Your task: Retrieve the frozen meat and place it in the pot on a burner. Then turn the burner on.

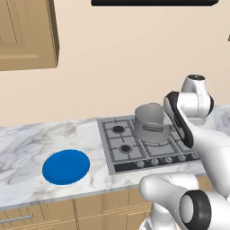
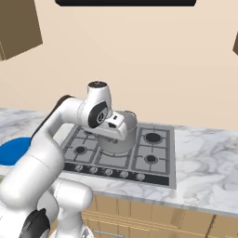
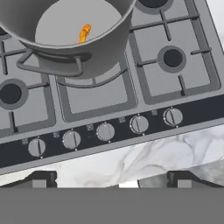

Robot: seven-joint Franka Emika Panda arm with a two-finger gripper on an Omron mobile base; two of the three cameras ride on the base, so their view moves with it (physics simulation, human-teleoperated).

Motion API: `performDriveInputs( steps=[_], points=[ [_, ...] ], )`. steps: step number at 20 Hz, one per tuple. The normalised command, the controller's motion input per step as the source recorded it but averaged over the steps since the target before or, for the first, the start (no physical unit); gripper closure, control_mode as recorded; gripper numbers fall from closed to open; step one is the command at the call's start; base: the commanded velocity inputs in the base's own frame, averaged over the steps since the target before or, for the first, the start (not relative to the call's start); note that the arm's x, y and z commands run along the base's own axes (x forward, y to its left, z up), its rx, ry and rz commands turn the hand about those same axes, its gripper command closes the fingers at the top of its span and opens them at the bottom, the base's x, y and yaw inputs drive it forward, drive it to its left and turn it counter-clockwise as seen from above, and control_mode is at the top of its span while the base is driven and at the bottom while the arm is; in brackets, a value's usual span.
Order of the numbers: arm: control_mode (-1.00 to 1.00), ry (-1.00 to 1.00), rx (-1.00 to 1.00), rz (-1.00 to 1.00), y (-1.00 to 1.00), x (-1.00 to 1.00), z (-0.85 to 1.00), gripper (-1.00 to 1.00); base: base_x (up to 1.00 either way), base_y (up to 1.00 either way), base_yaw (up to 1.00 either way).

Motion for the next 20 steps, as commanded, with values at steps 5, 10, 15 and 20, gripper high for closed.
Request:
performDriveInputs(
  steps=[5, 10, 15, 20],
  points=[
    [-1.00, 0.00, 0.00, 0.00, 0.00, 0.01, -0.61, -1.00, 0.00, 0.00, 0.00],
    [-1.00, 0.05, 0.00, 0.02, 0.00, 0.08, -0.65, -1.00, 0.00, 0.00, 0.00],
    [-1.00, 0.12, 0.02, 0.05, -0.07, 0.21, -0.50, -1.00, 0.00, 0.00, 0.00],
    [-1.00, 0.11, 0.21, 0.08, -0.33, 0.15, -0.34, -1.00, 0.00, 0.00, 0.00]
  ],
)
